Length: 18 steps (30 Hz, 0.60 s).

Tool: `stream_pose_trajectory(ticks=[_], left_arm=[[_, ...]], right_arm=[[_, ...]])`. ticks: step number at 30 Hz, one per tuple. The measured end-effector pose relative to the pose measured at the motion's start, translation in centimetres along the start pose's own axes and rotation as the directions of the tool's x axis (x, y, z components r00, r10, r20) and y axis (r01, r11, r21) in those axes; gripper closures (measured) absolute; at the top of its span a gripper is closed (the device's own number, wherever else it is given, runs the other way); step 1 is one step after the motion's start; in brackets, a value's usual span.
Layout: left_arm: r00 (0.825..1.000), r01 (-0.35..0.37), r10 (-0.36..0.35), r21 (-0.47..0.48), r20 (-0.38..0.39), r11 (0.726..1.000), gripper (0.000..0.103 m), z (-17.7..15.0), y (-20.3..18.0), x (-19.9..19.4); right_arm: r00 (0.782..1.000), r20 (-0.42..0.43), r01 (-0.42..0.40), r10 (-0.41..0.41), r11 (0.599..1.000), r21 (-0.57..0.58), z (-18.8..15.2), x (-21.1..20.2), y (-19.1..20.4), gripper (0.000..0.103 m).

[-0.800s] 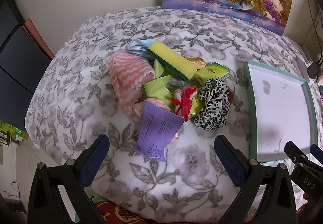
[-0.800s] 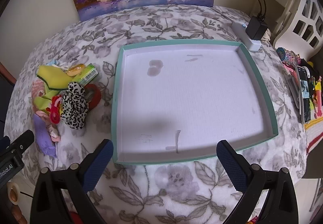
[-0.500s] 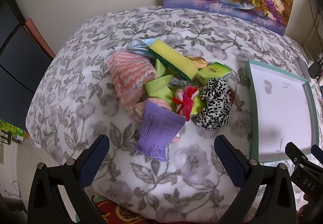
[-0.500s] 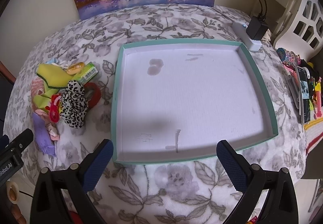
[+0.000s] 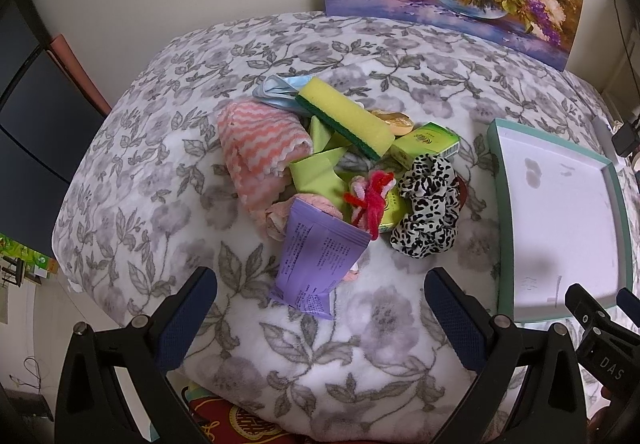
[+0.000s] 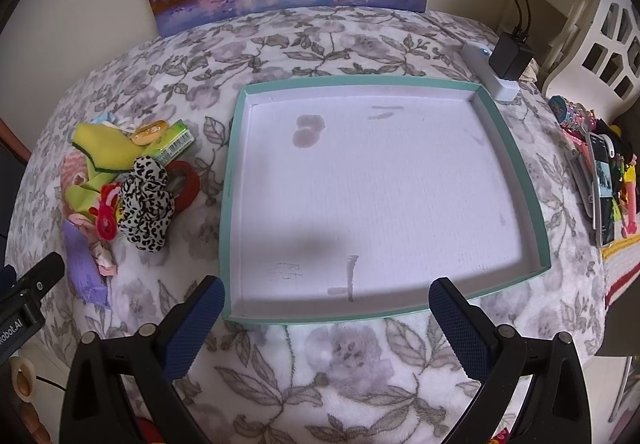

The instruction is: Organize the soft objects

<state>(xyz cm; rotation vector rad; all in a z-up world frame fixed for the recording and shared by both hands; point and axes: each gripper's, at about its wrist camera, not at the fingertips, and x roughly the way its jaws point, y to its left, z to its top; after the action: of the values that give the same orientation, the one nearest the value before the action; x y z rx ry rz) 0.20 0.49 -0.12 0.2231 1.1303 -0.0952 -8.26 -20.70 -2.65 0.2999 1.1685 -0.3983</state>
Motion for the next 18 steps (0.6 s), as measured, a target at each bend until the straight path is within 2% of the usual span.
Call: stream_pose_trajectory(ticks=[18], left_arm=[[1.0,-0.002,0.002,0.001,0.0,1.0,0.0,-0.03,0.02,-0.01]], right_arm=[[1.0,-0.008,-0.003,0.003,1.0,-0.002,-0.08,0.08,0.08,0.0]])
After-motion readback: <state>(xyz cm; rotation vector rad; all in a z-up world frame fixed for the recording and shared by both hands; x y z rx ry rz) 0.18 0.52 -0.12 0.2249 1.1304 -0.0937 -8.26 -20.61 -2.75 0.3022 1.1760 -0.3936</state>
